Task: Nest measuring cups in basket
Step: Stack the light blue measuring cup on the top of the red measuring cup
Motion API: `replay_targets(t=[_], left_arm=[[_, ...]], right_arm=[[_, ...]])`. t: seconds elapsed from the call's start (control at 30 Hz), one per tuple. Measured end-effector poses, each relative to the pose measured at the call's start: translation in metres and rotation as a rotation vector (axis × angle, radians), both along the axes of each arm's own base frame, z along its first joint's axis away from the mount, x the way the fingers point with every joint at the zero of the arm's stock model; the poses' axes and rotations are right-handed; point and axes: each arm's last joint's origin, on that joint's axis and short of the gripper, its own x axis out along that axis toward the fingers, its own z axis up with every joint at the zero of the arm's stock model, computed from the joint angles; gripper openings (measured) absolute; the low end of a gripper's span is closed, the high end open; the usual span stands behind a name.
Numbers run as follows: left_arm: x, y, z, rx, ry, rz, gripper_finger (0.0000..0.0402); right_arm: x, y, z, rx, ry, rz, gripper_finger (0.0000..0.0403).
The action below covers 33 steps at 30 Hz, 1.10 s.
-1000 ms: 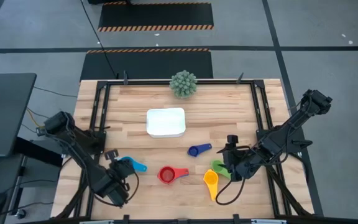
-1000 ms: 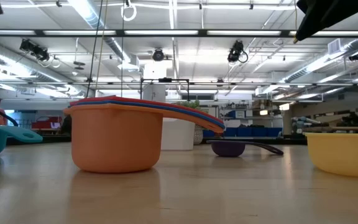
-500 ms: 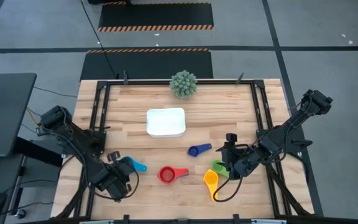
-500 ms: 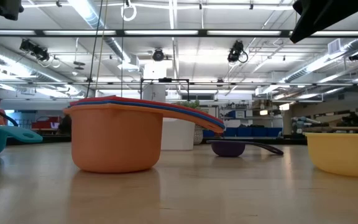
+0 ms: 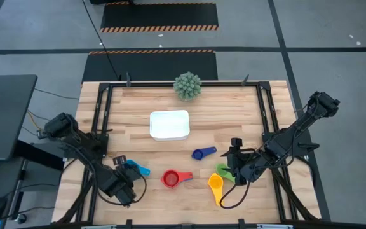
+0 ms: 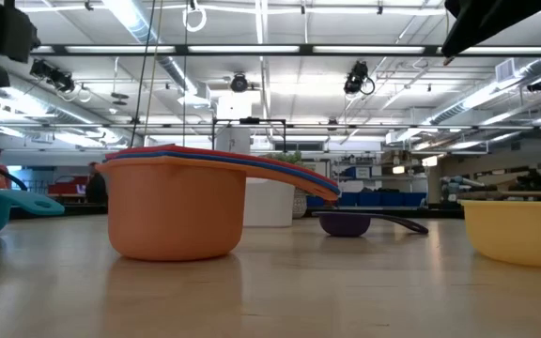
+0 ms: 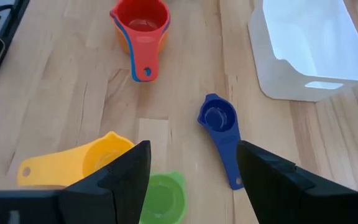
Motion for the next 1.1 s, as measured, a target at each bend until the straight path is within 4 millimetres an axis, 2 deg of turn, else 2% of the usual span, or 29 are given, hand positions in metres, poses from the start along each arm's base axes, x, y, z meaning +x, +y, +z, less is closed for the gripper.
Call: replay_targets(t=[0.23,0.5,0.77,0.93,1.1], left_arm=[[0.009,0.001,-0.018,0.021,0.081,-0.017,0.0182],[0.012,0.000,-0.029,0.021,0.136,-0.033,0.0110],[0.013,0.000,-0.029,0.025,0.132,-0.032,0.0019],[0.018,0.002,-0.026,0.016,0.124,-0.015,0.0014],[0.031,0.000,-0.011,-0.004,0.102,-0.023,0.0012]], right_arm=[[-0.002,0.003,0.000,0.004,-0.003,0.011,0.0244],[-0.001,0.004,0.001,0.012,-0.012,0.012,0.0244],[-0.001,0.004,0.001,0.014,-0.015,0.012,0.0244],[-0.001,0.004,0.001,0.014,-0.015,0.011,0.0244],[-0.001,0.004,0.001,0.015,-0.016,0.011,0.0244]])
